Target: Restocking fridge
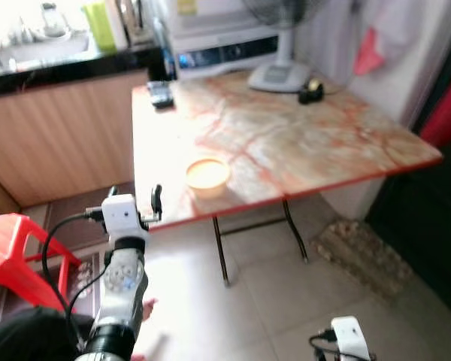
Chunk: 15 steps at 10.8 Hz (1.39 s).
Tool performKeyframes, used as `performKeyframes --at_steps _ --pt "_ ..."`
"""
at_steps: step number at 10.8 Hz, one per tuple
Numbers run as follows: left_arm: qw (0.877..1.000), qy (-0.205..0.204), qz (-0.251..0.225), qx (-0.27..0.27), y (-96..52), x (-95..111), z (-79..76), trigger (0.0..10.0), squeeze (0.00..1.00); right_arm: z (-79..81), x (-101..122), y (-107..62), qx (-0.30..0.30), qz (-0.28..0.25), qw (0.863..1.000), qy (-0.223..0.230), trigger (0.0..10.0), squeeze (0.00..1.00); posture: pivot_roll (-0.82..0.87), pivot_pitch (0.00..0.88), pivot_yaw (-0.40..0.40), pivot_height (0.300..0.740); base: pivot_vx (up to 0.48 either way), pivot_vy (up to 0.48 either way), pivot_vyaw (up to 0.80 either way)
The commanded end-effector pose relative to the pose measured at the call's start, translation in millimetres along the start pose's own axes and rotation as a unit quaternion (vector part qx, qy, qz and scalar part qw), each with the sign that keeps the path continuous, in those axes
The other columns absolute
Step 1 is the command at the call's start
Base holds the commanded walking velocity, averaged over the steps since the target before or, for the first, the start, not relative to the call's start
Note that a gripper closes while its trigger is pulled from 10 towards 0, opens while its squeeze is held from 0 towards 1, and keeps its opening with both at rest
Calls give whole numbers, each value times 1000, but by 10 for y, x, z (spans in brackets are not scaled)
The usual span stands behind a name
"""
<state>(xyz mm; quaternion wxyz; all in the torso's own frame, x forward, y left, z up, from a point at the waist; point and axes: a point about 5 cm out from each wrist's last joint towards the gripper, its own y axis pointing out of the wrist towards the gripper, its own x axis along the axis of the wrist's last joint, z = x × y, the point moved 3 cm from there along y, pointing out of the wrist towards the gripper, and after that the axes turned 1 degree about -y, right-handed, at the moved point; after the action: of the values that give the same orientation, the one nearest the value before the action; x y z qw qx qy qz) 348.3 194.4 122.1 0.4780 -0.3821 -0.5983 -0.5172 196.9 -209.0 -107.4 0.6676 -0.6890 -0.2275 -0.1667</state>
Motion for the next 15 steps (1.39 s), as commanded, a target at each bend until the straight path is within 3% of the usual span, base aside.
performKeyframes --at_steps 1,6,10,15 --pt "1000 6 -1 8 32 35 94 10000 0 79 34 15 8 -4 1000 8 10000 0 -43 0 32 740 341 0 0" --pt "999 5 8 -53 56 42 -97 10000 0 74 44 15 6 -7 1000 18 10000 0 -38 0 32 740 344 0 0" --pt "996 3 7 -91 38 53 -225 10000 0 80 44 16 9 -7 1000 20 10000 0 -39 0 32 740 387 0 -653" --pt "997 -4 14 -80 1 16 -223 10000 0 74 55 15 8 -11 1000 15 10000 0 -37 2 31 740 63 0 0"
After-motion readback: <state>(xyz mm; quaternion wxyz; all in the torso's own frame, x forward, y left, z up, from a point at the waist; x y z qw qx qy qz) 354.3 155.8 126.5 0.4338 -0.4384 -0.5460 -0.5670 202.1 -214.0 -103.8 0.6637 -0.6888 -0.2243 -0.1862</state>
